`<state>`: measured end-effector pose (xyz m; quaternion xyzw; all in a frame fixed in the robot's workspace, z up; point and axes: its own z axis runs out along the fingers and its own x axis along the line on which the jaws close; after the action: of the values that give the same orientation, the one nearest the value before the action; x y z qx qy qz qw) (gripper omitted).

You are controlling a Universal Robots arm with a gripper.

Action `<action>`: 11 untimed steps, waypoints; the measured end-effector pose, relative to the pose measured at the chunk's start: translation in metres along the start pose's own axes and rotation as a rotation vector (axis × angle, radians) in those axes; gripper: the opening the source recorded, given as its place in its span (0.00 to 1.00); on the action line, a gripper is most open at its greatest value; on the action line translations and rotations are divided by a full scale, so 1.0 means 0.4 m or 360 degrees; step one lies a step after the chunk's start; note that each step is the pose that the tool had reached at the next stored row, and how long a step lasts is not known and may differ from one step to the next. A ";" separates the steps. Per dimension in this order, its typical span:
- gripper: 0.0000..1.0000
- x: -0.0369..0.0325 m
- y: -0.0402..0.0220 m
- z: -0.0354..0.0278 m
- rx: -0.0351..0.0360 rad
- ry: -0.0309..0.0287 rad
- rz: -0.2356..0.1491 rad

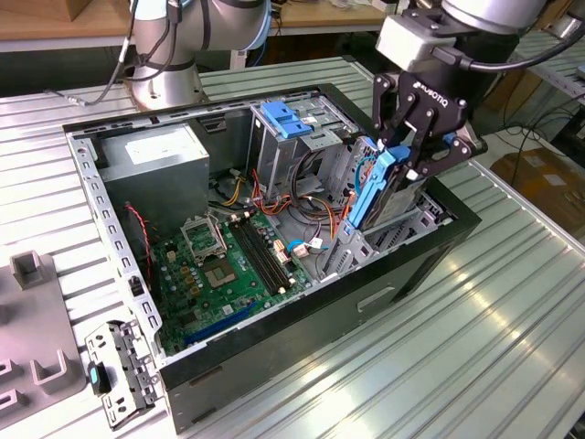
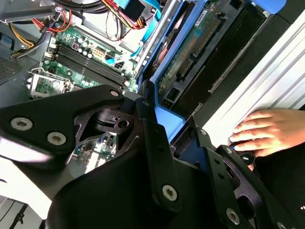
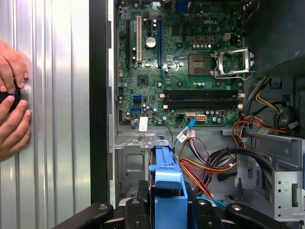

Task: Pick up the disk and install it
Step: 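Insert the disk into the insertion slot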

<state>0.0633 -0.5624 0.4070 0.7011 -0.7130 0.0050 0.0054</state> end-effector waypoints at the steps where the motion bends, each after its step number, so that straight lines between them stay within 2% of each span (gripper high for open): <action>1: 0.37 0.000 0.000 0.004 0.0000 -0.00003 0.0000; 11: 0.37 0.004 0.000 0.055 0.0000 0.00001 -0.0001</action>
<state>0.0633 -0.5642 0.3852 0.7012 -0.7129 0.0050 0.0054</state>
